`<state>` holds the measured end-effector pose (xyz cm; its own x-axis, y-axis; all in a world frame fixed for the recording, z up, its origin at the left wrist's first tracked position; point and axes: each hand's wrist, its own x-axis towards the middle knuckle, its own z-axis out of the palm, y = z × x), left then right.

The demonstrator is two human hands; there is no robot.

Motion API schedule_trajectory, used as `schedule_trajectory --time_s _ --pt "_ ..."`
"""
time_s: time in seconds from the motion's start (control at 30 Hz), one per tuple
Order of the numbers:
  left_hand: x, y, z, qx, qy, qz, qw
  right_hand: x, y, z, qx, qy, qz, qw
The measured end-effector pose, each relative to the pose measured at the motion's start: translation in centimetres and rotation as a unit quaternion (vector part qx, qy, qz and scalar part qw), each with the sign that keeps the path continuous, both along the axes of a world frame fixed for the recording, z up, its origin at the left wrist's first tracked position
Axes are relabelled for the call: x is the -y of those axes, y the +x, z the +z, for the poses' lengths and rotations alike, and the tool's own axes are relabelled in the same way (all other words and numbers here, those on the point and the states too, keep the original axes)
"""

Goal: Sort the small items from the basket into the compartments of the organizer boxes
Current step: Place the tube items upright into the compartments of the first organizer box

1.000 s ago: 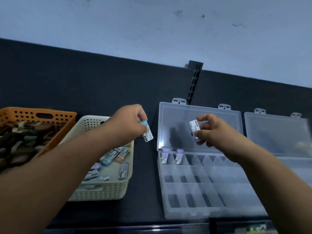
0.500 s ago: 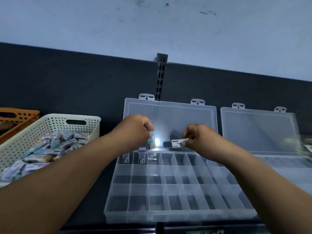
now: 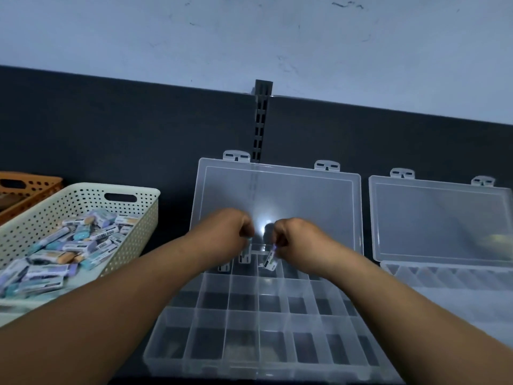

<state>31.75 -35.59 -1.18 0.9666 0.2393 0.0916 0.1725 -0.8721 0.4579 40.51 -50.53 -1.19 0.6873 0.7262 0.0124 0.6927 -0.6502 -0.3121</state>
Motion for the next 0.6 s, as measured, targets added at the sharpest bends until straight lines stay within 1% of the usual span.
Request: schedule_trajectory --time_s 0.2,0.6 --pt "-0.1 0.7 -1.1 -0.032 0.045 -0.022 0.998 -0.3 0.5 -1.4 -0.008 0.007 0.020 1.000" --pt "-1.0 0.5 -1.8 -0.033 0.058 -0.035 0.997 -0.7 0.6 -1.7 -0.010 -0.001 0.029 1.000"
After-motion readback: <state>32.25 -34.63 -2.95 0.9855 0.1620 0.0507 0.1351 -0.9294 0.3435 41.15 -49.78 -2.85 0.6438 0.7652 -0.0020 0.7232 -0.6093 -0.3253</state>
